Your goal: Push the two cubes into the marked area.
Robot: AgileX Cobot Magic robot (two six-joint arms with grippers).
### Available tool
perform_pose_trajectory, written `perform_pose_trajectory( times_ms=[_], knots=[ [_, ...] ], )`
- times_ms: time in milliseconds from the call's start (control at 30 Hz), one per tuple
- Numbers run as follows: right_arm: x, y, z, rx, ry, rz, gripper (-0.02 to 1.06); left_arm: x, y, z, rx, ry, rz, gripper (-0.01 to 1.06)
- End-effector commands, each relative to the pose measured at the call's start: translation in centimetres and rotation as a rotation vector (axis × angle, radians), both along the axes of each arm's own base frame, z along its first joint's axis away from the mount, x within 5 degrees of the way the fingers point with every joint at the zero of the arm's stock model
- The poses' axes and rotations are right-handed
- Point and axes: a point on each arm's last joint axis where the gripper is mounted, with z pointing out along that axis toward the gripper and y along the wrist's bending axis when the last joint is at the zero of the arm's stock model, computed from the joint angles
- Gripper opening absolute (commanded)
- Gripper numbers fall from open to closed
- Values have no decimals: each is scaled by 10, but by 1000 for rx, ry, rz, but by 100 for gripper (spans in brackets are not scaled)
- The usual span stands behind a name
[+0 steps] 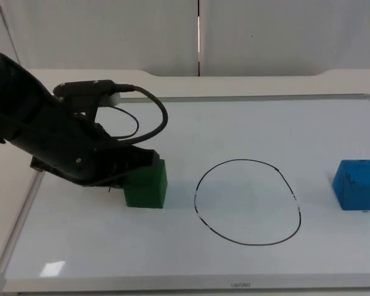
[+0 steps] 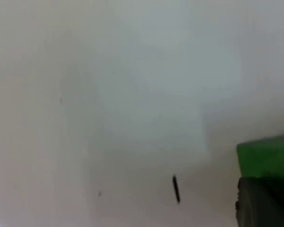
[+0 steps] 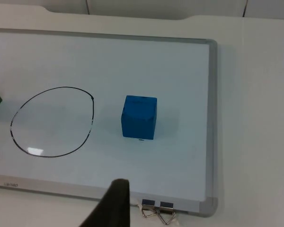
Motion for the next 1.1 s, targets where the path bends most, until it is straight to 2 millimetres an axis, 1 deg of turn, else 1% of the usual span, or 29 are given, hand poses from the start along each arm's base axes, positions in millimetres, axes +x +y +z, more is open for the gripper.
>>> perform_pose_trajectory(
  times_ms=[0, 600, 733, 1067],
  knots=[
    [0, 0, 0, 3, -10, -4, 105, 7, -7, 4, -36, -4, -15, 0],
    [0, 0, 0, 3, -10, -4, 105, 6, -8, 4, -38, -1, -20, 0],
    [0, 0, 0, 3, -10, -4, 105, 4, -11, 4, -62, 20, -41, 0],
    [0, 0, 0, 3, -10, -4, 105, -1, -24, 4, -38, -1, -69, 0]
  ],
)
